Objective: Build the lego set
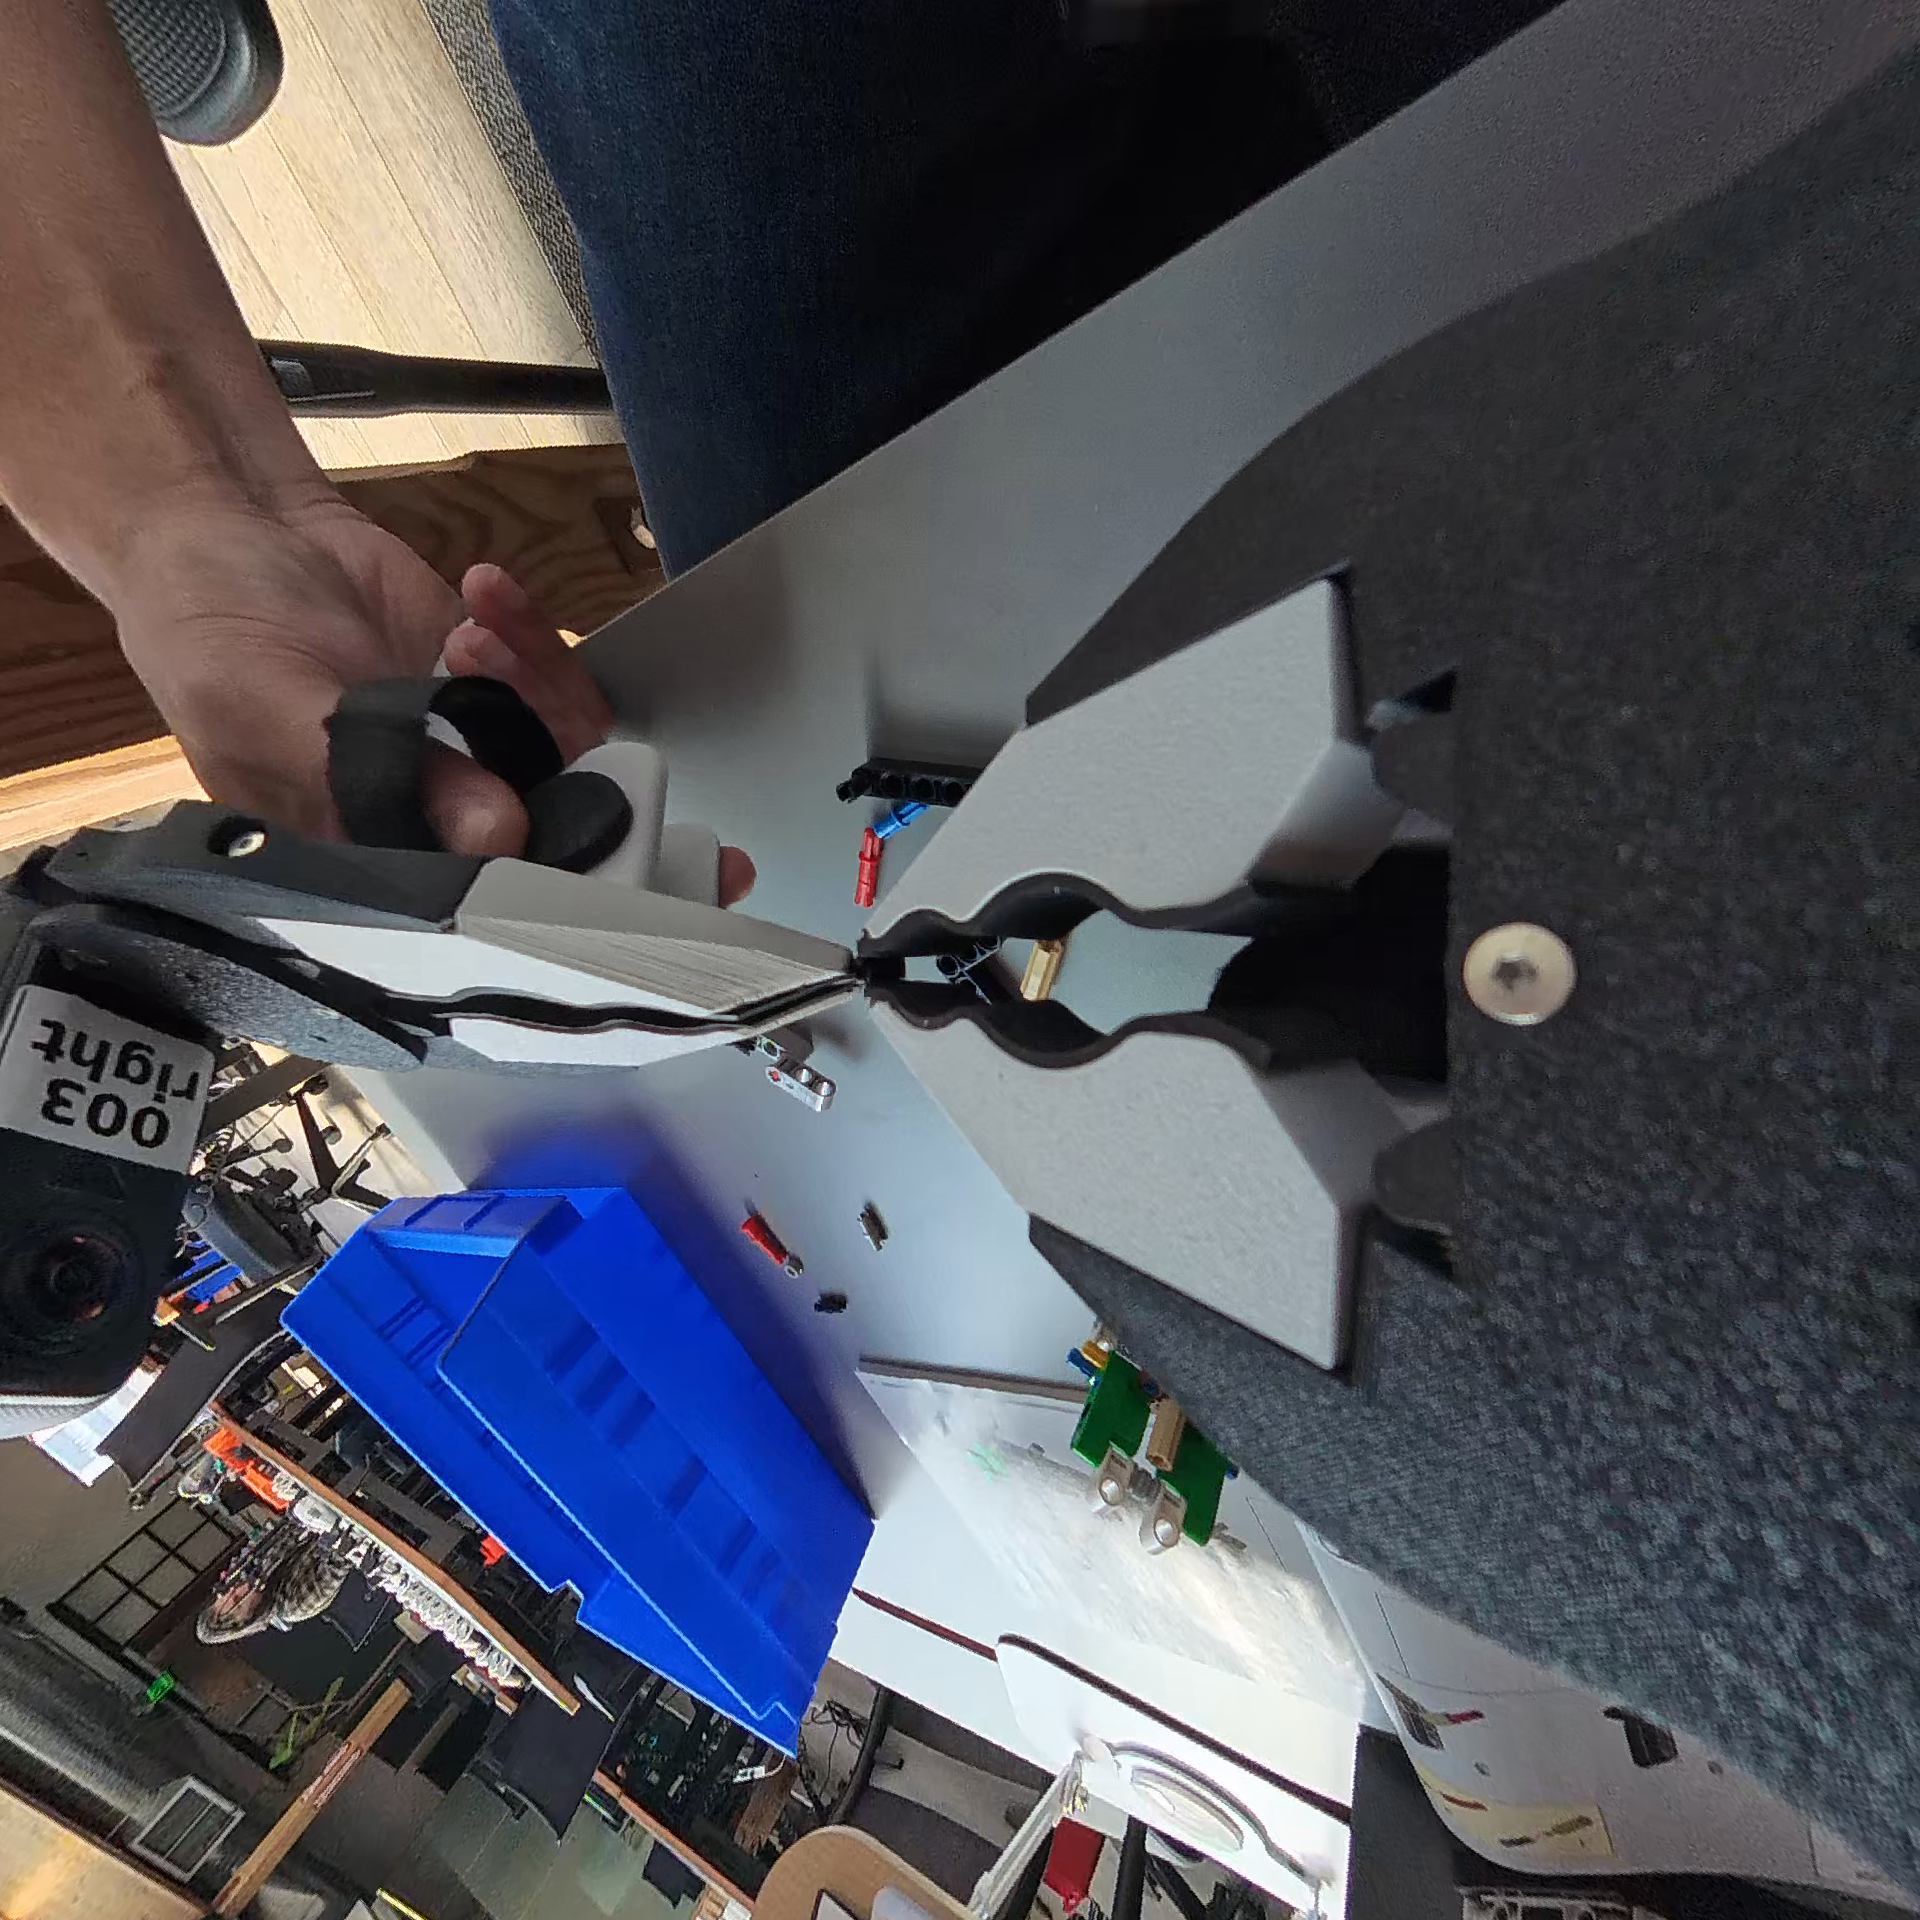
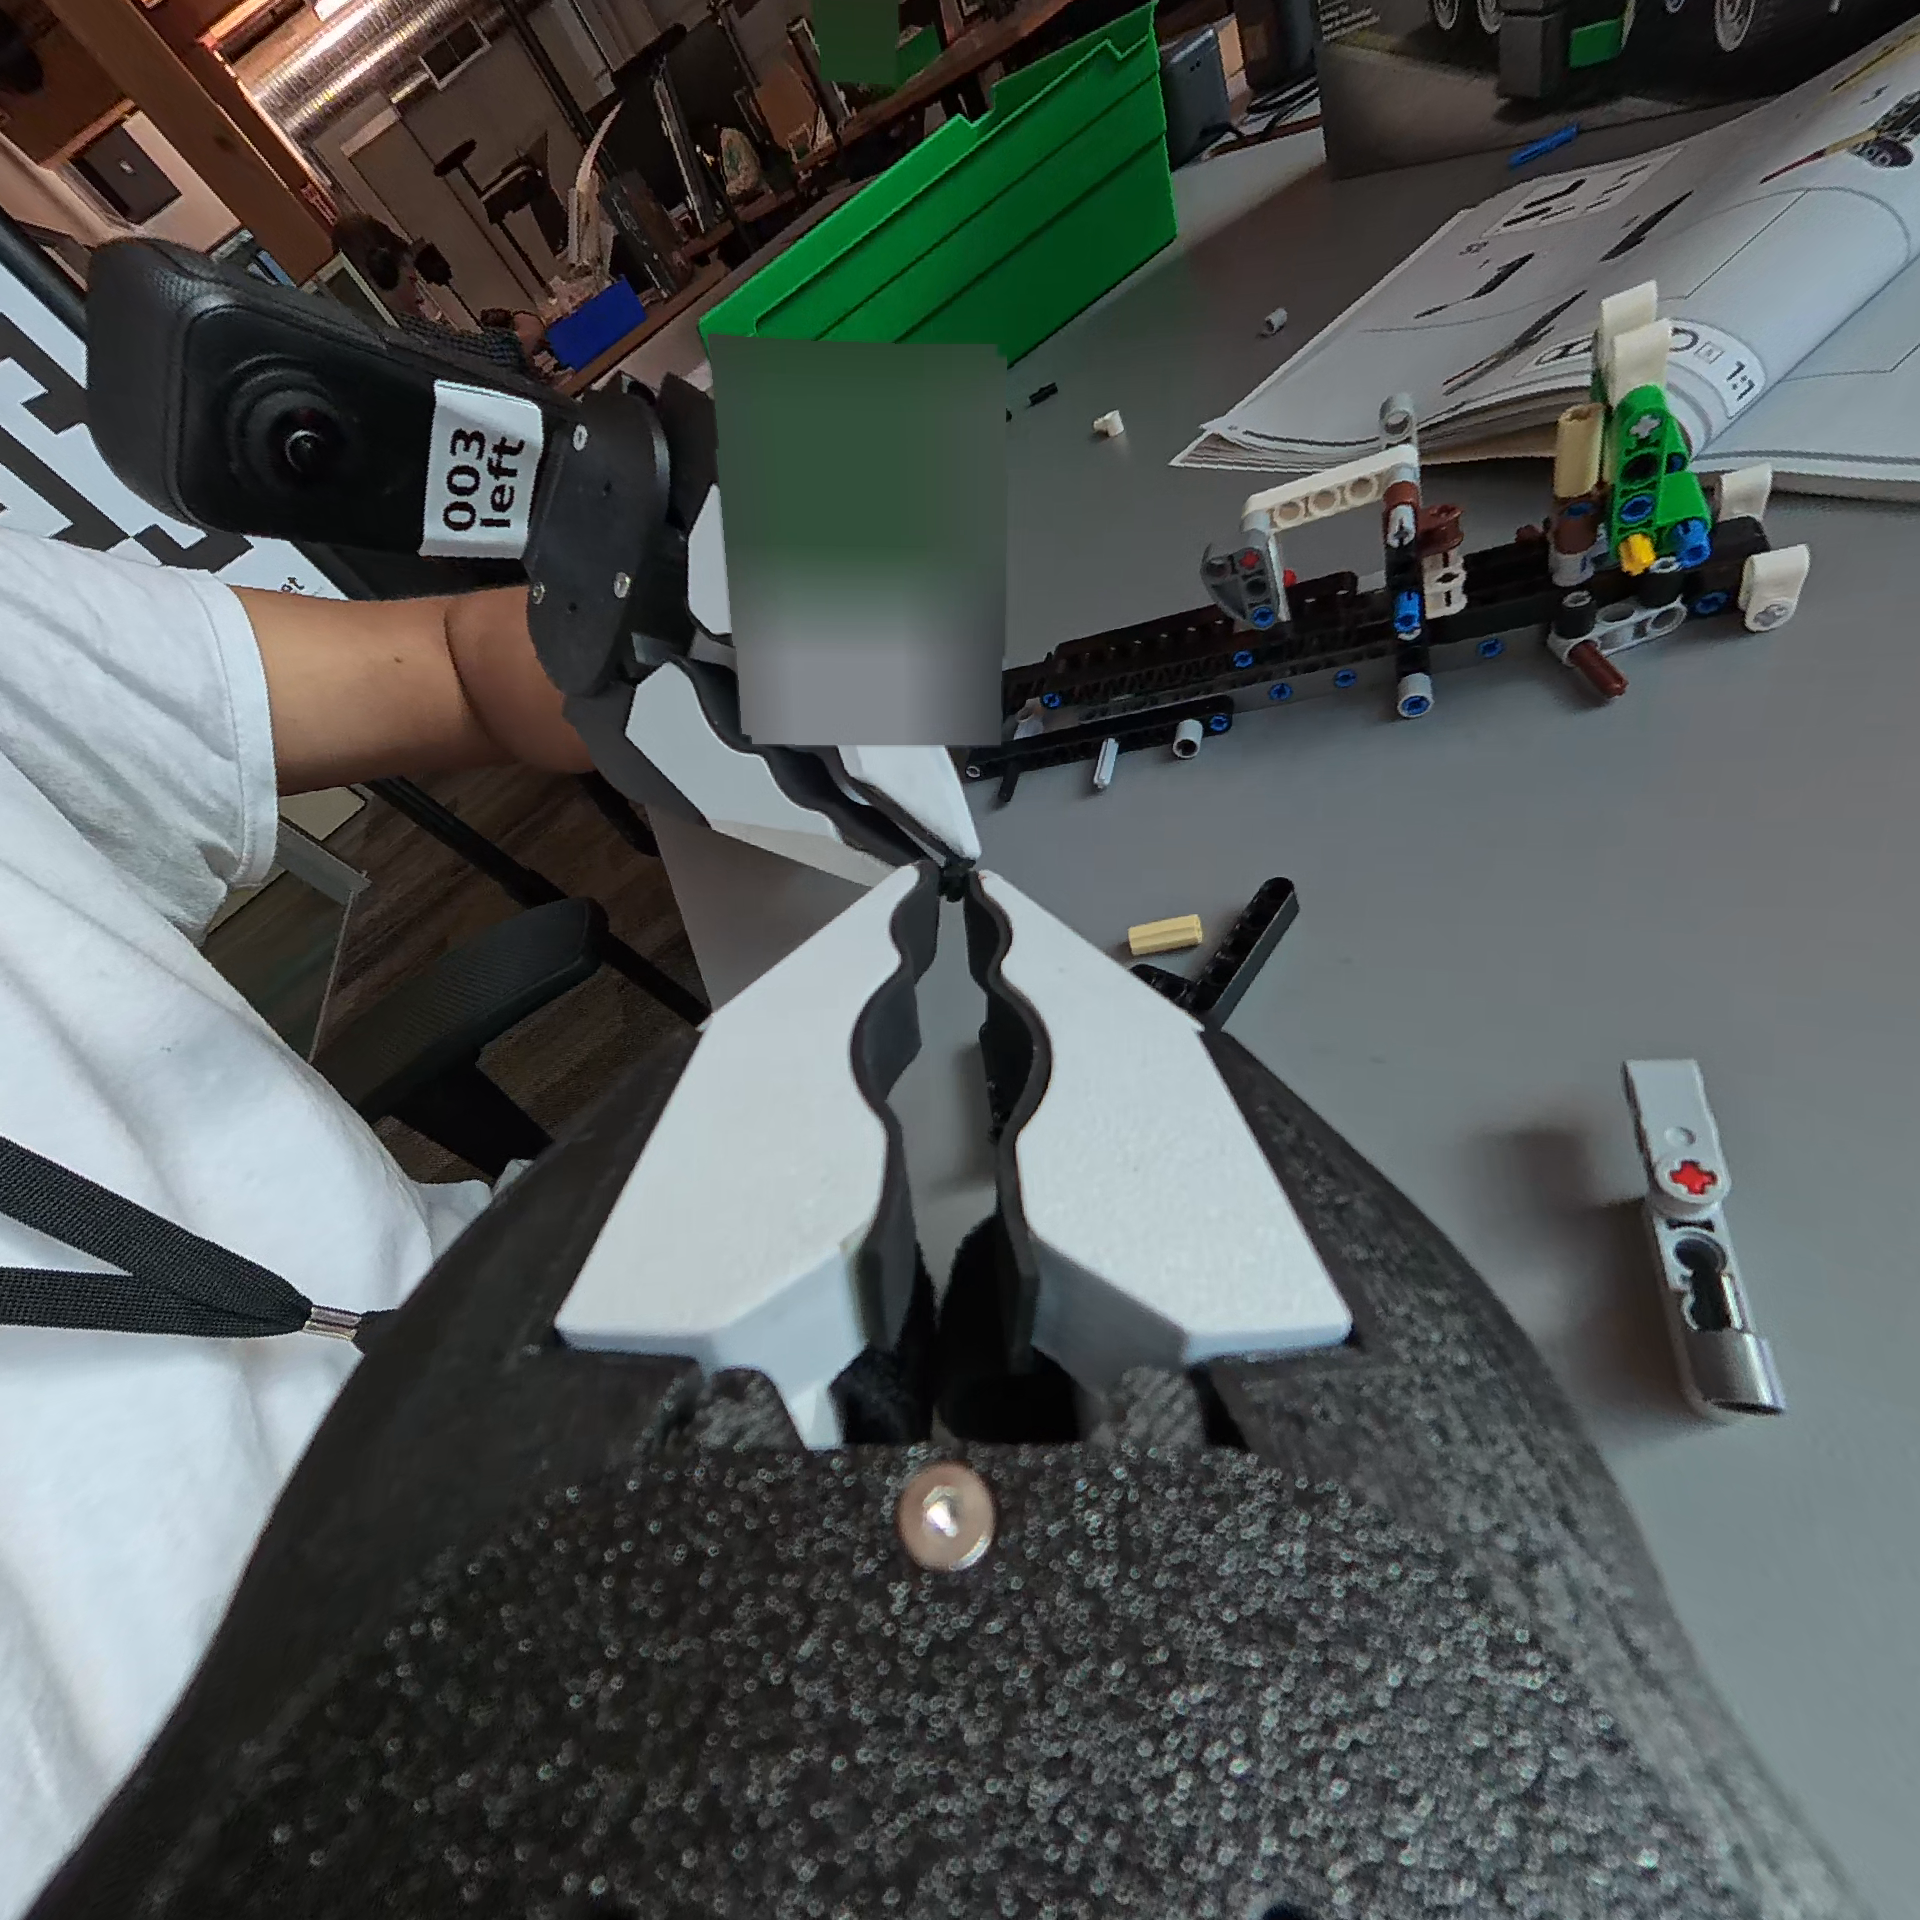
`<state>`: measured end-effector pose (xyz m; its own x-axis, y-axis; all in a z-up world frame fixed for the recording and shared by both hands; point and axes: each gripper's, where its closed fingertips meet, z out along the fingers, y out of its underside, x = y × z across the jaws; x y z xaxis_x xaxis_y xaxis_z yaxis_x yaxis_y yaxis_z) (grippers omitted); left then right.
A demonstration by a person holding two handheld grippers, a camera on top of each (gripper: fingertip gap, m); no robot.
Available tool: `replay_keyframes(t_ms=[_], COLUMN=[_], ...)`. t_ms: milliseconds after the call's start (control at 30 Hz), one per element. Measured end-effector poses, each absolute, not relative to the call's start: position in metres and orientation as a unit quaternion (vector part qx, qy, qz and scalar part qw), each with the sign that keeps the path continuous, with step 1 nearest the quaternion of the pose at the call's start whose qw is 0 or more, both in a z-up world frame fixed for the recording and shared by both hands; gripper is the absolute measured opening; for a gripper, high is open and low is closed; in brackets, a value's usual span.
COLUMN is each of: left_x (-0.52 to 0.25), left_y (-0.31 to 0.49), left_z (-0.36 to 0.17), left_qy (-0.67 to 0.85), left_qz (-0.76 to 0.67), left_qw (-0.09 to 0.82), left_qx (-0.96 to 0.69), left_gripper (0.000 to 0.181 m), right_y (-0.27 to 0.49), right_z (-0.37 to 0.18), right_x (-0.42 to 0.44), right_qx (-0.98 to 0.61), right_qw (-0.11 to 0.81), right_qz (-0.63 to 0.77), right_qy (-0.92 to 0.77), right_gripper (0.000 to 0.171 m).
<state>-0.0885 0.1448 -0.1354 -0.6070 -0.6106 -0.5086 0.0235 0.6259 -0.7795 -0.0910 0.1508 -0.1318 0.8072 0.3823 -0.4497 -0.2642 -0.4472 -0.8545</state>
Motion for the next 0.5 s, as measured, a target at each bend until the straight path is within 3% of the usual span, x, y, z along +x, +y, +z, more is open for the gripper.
replay_keyframes(t_ms=[133,367,500], left_x=[-0.090,-0.108,-0.105], left_y=[0.143,0.137,0.145], left_z=[-0.140,-0.171,-0.186], left_qy=[0.811,0.872,0.893], left_qz=[-0.397,-0.380,-0.345], left_qw=[0.387,0.204,0.178], left_qx=[-0.189,-0.231,-0.226], left_gripper=[0.003,0.017,0.018], right_y=[0.149,0.124,0.126], right_z=[-0.137,-0.146,-0.156], right_x=[-0.092,-0.085,-0.089], right_qx=[-0.802,-0.867,-0.901], right_qw=[0.513,0.425,0.352], right_qz=[0.302,0.239,0.180], right_qy=[-0.044,-0.101,-0.180], right_gripper=[0.003,0.003,0.003])
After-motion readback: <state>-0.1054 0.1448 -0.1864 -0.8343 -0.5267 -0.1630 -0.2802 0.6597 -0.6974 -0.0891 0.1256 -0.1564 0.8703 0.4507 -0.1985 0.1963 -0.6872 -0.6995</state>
